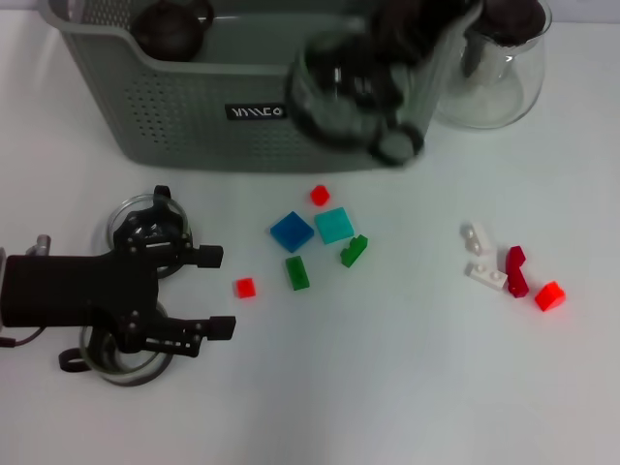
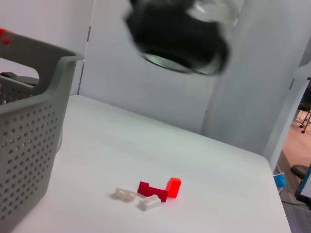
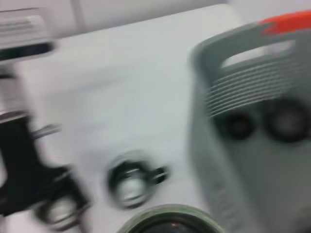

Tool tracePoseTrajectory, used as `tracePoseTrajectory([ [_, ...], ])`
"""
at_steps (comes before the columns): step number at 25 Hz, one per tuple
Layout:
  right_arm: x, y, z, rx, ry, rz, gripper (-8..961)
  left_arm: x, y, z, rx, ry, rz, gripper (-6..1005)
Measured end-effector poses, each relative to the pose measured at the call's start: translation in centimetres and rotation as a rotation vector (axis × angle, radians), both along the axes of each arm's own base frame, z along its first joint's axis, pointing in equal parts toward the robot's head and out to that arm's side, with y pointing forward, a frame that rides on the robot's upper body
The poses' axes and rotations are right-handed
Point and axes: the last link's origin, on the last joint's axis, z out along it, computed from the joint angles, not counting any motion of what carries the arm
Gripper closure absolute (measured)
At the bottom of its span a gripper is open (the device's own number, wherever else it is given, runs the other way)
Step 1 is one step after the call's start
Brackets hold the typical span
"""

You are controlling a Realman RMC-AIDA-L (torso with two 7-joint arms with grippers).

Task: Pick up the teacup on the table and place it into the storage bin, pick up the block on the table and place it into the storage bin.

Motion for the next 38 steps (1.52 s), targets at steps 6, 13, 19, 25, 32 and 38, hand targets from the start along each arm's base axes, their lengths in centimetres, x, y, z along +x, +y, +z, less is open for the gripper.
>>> tracePoseTrajectory([
  [6,-3.1,3.2,-0.4,0.187,-0.025,0.043,888,0.2,0.0,-0.2,0.0,-0.007,-0.001,145],
  [13,-1.6,8.4,-2.8,0.34,-0.115,-0.023,887,0.8,0.1,-0.9,-0.012,-0.02,-0.013,145],
  [19,1.1,11.3,-4.2,0.406,-0.15,-0.077,887,1.2,0.3,-1.3,-0.024,-0.023,-0.024,146],
  [25,3.3,12.4,-5.1,0.457,-0.141,-0.102,887,1.3,0.4,-1.2,-0.025,-0.024,-0.023,146],
  [32,4.7,12.7,-6.6,0.481,-0.133,-0.116,887,1.4,0.5,-1.2,-0.024,-0.027,-0.023,147],
  [38,5.0,12.3,-7.9,0.471,-0.135,-0.115,887,1.3,0.4,-1.2,-0.023,-0.029,-0.02,148],
])
